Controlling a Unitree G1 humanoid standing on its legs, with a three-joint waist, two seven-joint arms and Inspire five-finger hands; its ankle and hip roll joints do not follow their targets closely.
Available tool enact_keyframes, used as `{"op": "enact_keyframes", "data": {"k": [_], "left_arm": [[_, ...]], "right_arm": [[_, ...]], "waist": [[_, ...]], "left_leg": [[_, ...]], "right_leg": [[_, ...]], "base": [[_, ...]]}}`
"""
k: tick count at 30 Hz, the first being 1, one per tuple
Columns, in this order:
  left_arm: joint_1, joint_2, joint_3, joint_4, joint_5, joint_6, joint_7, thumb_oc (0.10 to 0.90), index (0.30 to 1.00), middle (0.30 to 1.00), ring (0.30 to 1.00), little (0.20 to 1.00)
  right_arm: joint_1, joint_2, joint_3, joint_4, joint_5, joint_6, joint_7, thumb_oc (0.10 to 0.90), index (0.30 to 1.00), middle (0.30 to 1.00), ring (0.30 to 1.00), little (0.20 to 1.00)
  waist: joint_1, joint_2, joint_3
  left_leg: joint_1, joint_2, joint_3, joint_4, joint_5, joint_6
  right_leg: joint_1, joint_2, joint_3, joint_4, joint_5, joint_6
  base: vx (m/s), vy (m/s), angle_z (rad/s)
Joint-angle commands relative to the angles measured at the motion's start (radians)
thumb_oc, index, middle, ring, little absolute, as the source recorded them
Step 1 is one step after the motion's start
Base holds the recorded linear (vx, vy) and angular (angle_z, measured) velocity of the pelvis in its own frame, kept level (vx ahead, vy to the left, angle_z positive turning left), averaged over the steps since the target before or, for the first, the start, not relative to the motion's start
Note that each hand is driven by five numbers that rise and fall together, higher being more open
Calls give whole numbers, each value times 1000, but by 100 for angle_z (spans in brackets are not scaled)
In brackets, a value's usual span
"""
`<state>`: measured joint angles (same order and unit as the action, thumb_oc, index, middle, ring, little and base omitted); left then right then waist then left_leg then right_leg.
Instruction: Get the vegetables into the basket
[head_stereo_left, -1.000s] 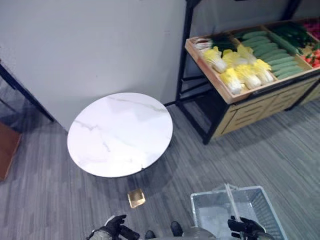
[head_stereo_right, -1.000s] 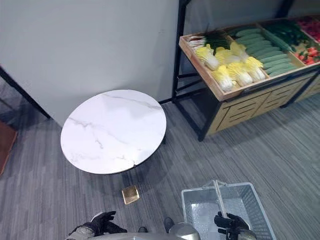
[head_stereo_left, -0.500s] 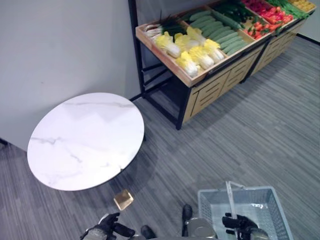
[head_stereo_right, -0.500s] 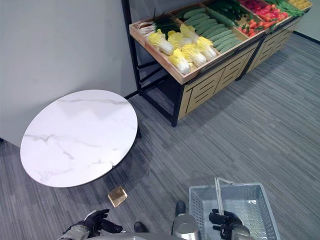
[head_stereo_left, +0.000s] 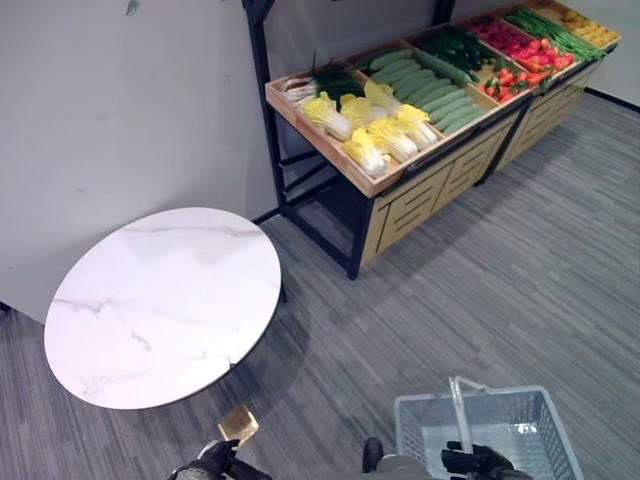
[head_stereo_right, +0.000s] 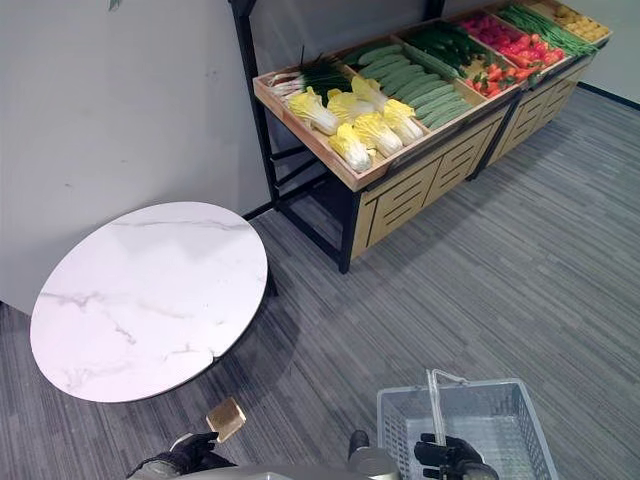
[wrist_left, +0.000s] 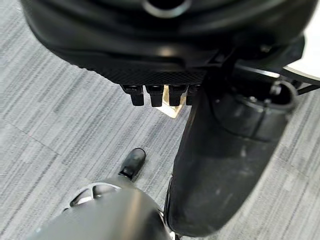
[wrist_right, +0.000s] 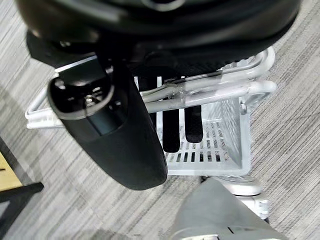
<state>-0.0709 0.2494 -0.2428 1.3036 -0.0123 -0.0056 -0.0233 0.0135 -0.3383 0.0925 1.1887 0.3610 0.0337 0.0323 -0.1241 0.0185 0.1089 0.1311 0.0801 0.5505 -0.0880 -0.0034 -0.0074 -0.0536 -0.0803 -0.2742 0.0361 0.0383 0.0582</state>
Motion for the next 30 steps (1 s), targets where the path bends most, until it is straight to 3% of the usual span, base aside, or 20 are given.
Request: {"op": "enact_keyframes", "data": {"k": [1, 2, 4, 5, 6, 8, 10, 11, 20, 24, 27, 28, 30], "left_arm": [[-32, 10, -7, 36, -16, 2, 20, 900, 1000, 1000, 1000, 1000], [-35, 8, -4, 32, -24, -1, 21, 900, 1000, 1000, 1000, 1000], [-41, 9, 3, 18, -53, -8, 19, 900, 1000, 1000, 1000, 1000], [-42, 9, 3, 18, -54, -8, 19, 900, 1000, 1000, 1000, 1000], [-55, 8, 5, 15, -84, -12, 25, 900, 1000, 1000, 1000, 1000], [-57, 1, 8, 15, -111, -19, 25, 900, 1000, 1000, 1000, 1000], [-52, -2, 0, 24, -96, -12, 31, 900, 1000, 1000, 1000, 1000], [-47, -7, -9, 27, -98, -20, 19, 900, 1000, 1000, 1000, 1000], [-20, 36, 13, 33, -59, -22, 11, 900, 1000, 1000, 1000, 1000], [-17, 60, 21, 35, -32, -22, 22, 900, 1000, 1000, 1000, 1000], [-19, 63, 20, 31, -26, -22, 24, 900, 1000, 1000, 1000, 1000], [-24, 65, 13, 19, -19, -22, 26, 900, 1000, 1000, 1000, 1000], [-24, 66, 13, 19, -19, -22, 26, 900, 1000, 1000, 1000, 1000]], "right_arm": [[-70, 15, 19, 10, -1, -49, 14, 400, 300, 300, 300, 300], [-68, 13, 29, 17, -12, -51, 14, 400, 300, 300, 300, 300], [-66, 7, 48, 24, -28, -54, 17, 400, 300, 300, 300, 300], [-66, 7, 48, 25, -28, -54, 17, 400, 300, 300, 300, 300], [-69, 2, 48, 31, -25, -57, 9, 400, 300, 300, 300, 300], [-72, -1, 49, 32, -31, -55, 6, 400, 300, 300, 300, 300], [-71, -6, 56, 39, -52, -46, 15, 400, 300, 300, 300, 300], [-81, -5, 51, 39, -54, -46, 16, 400, 300, 300, 300, 300], [-111, 16, 40, 67, -50, -46, 26, 400, 300, 300, 300, 300], [-123, 26, 43, 43, -31, -46, 29, 400, 300, 300, 300, 300], [-129, 26, 47, 37, -31, -47, 29, 400, 300, 300, 300, 300], [-134, 22, 43, 17, -24, -48, 24, 400, 300, 300, 300, 300], [-134, 22, 43, 17, -24, -48, 24, 400, 300, 300, 300, 300]], "waist": [[-2, -17, 16], [2, -29, 20], [30, -50, 40], [29, -50, 40], [46, -64, 49], [54, -70, 45], [66, -71, 45], [71, -69, 51], [91, -57, 69], [82, -47, 96], [80, -42, 101], [68, -30, 110], [72, -31, 107]], "left_leg": [[36, -30, -110, 12, -98, 4], [5, -8, -111, 107, -121, -8], [-64, 18, -162, 277, -104, -32], [-67, 20, -163, 283, -106, -33], [-110, -7, -262, 299, -73, -32], [-135, -47, -383, 210, -100, -18], [-178, -64, -484, 174, -72, -15], [-175, -66, -492, 212, -107, -7], [-156, -84, -362, 252, -172, 61], [-144, -98, -293, 282, -212, 95], [-144, -98, -258, 288, -219, 101], [-137, -102, -203, 262, -212, 106], [-140, -102, -199, 262, -212, 106]], "right_leg": [[-37, 26, 87, 77, -97, 26], [-22, 33, 87, 62, -100, 14], [17, 49, 99, 22, -93, -9], [18, 50, 98, 21, -92, -10], [28, 48, 108, -21, -77, -20], [24, 35, 131, -38, -64, -12], [13, 21, 147, -32, -48, -6], [10, 17, 170, -14, -55, 0], [-27, -7, 267, 12, -13, 45], [-59, -7, 332, 25, 35, 69], [-74, -4, 363, 18, 59, 78], [-102, -6, 378, 2, 111, 100], [-106, -6, 383, 1, 113, 100]], "base": [[138, -242, 12], [141, -255, 15], [97, -214, 14], [30, -99, -2], [17, 25, -21], [29, 102, -27], [31, 194, -30], [55, 262, -44], [23, 273, -63], [-13, 201, -52], [-18, 116, -68], [-19, 79, -68], [8, 56, -79]]}}
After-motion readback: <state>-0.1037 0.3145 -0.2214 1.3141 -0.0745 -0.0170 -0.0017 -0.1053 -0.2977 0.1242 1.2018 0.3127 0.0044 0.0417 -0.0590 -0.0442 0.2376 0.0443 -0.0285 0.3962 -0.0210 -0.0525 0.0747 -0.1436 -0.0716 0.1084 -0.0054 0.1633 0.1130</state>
